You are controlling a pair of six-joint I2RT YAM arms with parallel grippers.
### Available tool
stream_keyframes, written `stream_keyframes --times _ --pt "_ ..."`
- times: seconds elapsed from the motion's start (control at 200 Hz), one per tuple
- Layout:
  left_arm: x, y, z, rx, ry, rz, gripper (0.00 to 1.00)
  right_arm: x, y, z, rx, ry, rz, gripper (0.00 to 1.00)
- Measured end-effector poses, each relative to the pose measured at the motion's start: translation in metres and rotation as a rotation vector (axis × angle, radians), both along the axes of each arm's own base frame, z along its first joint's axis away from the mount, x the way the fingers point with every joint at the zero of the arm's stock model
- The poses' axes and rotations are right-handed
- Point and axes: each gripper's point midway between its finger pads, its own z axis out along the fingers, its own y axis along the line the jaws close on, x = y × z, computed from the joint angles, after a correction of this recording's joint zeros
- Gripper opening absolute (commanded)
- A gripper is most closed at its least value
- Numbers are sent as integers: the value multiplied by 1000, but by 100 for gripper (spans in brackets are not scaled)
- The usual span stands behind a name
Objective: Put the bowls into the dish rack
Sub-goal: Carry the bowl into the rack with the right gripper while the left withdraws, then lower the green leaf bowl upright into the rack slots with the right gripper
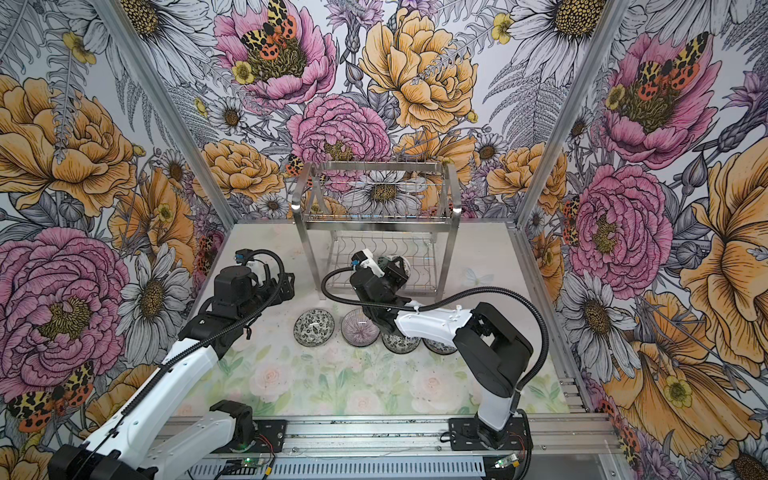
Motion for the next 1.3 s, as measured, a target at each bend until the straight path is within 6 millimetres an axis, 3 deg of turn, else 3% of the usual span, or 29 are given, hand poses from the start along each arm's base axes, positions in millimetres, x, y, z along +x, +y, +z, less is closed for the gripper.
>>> stream_keyframes --times 0.26,0.6,0.911,1.301 --pt "-1 0 -4 2 8 0 99 41 -1 -1 -23 -33 -48 0" --pt "0 0 -6 4 16 -1 99 89 -15 -31 -99 -29 -126 0" --pt "0 0 -6 4 16 0 99 127 -45 -41 -131 -52 -239 0" --pt "0 0 -7 4 17 -1 99 154 -84 -40 -147 -78 -342 0"
